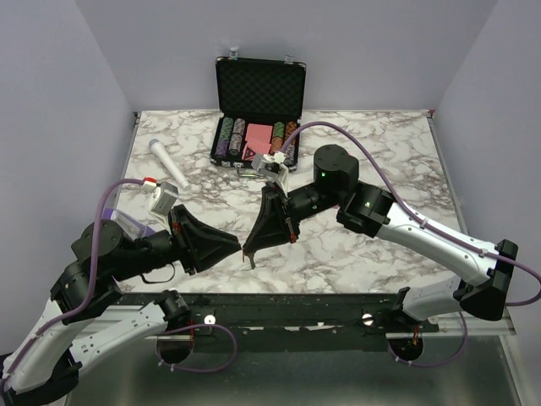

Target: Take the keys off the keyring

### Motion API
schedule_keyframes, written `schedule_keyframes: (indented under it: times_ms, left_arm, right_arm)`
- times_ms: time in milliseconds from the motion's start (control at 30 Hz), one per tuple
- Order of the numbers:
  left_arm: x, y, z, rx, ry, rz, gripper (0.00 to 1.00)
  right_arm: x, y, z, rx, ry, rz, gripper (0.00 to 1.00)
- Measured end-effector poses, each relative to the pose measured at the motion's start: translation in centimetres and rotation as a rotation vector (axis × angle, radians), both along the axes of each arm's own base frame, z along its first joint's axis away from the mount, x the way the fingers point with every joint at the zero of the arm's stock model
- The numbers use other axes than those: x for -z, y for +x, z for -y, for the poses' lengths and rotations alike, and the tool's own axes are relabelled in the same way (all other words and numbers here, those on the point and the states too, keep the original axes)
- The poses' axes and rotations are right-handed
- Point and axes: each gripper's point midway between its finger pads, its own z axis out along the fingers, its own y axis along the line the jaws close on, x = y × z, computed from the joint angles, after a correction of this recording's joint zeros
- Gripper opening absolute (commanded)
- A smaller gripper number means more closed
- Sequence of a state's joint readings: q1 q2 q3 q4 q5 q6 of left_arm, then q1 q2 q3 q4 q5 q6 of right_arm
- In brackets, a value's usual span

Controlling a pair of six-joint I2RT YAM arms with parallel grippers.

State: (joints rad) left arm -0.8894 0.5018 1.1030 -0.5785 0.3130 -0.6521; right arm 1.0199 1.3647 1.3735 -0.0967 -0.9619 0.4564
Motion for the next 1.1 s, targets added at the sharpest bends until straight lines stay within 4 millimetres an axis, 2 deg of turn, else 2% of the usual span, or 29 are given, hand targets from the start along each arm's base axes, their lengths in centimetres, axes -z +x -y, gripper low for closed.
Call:
schedule_keyframes:
  times_ms: [133,367,833,1100]
  left_arm:
    - [0.03,0.07,0.01,-0.003,0.001,-0.001,0.36]
    - [0.85,0.32,0.37,-0.002,0.017,-0.021,0.31]
    - [0.49,0.27,0.45,0.002,0.003,-0.018,0.17]
    - [0.31,0.07,0.54,0.015,-0.003,-0.016,0.16]
  right_arm:
    - [-0.11,-0.08,0.03,-0.005,0.003,-0.003,0.01]
    - [-0.27,-0.10,0.01,-0.005,0.007,-0.006,0.01]
    - [-0.43,-0.25,0.07,-0.016,0.013,-0.006,0.01]
    - [-0.71,-0.51,0.19,-0.034,0.025,-0.004,0.01]
